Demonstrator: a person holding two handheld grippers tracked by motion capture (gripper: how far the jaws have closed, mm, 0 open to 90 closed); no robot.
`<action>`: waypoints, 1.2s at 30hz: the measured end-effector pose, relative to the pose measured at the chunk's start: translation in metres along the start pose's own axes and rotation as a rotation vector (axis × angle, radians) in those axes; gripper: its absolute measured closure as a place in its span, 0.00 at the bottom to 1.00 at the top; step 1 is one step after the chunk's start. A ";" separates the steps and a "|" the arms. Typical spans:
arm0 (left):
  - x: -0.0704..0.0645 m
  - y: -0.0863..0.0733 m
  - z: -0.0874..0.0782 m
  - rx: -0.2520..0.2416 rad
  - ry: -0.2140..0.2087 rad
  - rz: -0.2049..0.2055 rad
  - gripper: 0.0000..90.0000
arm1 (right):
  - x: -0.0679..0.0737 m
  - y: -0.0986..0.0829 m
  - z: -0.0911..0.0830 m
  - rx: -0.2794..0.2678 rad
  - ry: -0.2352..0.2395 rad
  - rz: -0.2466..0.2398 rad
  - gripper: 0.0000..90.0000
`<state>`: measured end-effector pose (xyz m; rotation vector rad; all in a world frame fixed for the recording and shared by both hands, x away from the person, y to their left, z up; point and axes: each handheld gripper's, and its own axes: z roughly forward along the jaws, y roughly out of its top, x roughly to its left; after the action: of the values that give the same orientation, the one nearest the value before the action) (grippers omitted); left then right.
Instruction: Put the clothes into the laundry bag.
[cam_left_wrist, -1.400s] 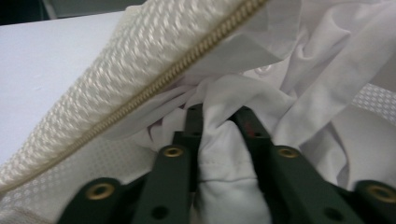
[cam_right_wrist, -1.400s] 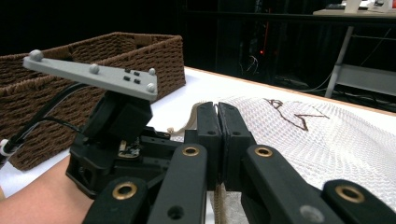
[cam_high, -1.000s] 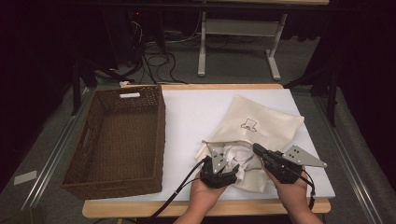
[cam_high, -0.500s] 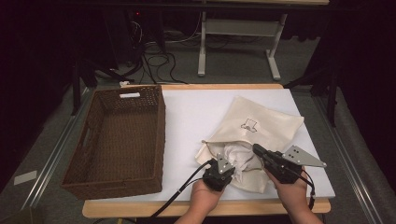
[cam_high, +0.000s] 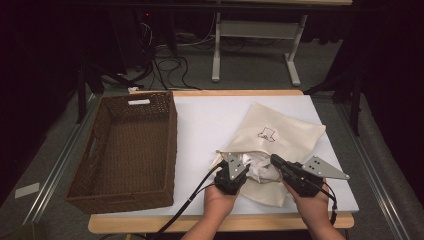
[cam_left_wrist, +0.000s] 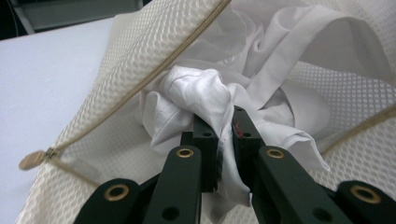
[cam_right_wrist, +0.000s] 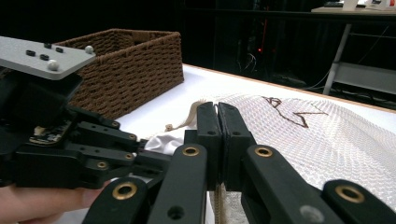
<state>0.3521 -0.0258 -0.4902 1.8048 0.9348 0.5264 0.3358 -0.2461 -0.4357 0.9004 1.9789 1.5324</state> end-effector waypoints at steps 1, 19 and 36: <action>-0.001 0.001 0.003 -0.005 -0.002 -0.005 0.93 | 0.000 0.000 0.000 0.000 -0.001 0.000 1.00; -0.024 0.015 0.070 -0.046 0.008 0.003 0.91 | -0.010 -0.005 -0.002 0.003 -0.039 0.034 1.00; -0.025 0.000 0.026 -0.034 -0.109 0.049 0.63 | -0.011 -0.005 -0.002 0.012 -0.040 0.030 1.00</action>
<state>0.3556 -0.0604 -0.4996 1.8103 0.8047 0.4674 0.3404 -0.2558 -0.4406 0.9626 1.9571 1.5092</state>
